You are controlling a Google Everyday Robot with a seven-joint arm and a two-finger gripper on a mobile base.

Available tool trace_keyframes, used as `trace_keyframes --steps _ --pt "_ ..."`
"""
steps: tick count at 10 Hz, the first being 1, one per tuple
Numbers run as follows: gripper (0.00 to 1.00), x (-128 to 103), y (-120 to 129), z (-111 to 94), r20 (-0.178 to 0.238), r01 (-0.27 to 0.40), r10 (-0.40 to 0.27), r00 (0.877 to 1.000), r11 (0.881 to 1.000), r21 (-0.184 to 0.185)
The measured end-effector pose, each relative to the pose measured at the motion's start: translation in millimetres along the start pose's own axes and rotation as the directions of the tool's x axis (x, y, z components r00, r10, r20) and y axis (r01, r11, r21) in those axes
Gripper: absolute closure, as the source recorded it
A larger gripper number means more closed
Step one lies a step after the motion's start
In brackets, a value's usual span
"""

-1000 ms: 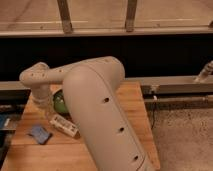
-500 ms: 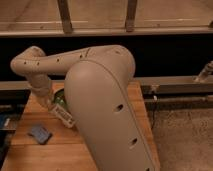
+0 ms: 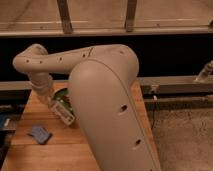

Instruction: Stand the bottle upright

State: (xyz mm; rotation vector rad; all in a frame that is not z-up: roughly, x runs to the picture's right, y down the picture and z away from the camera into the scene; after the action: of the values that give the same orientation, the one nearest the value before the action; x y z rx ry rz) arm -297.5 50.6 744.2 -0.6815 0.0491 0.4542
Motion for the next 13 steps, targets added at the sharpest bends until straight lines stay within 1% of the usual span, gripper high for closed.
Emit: trace_keyframes --steps 2,3,4,6,7,9,10,11,13 --pt "1.0 -20 8 11 0.025 0.024 -0.023 0.999 0.999 -0.035" --pt "1.0 -29 11 13 0.033 0.035 -0.034 0.999 0.998 -0.043" --pt "1.0 -45 20 15 0.042 0.06 -0.058 0.997 0.997 -0.052" --pt "1.0 -70 29 14 0.056 0.096 -0.092 0.994 0.994 -0.057" --pt "1.0 -77 32 13 0.059 0.109 -0.105 0.993 0.992 -0.058" --pt "1.0 -98 40 8 0.075 0.145 -0.141 0.987 0.988 -0.056" --pt "1.0 -104 41 6 0.085 0.157 -0.152 0.985 0.986 -0.056" --pt "1.0 -111 41 3 0.103 0.169 -0.162 0.981 0.984 -0.056" --pt "1.0 -122 41 0 0.151 0.191 -0.18 0.972 0.98 -0.06"
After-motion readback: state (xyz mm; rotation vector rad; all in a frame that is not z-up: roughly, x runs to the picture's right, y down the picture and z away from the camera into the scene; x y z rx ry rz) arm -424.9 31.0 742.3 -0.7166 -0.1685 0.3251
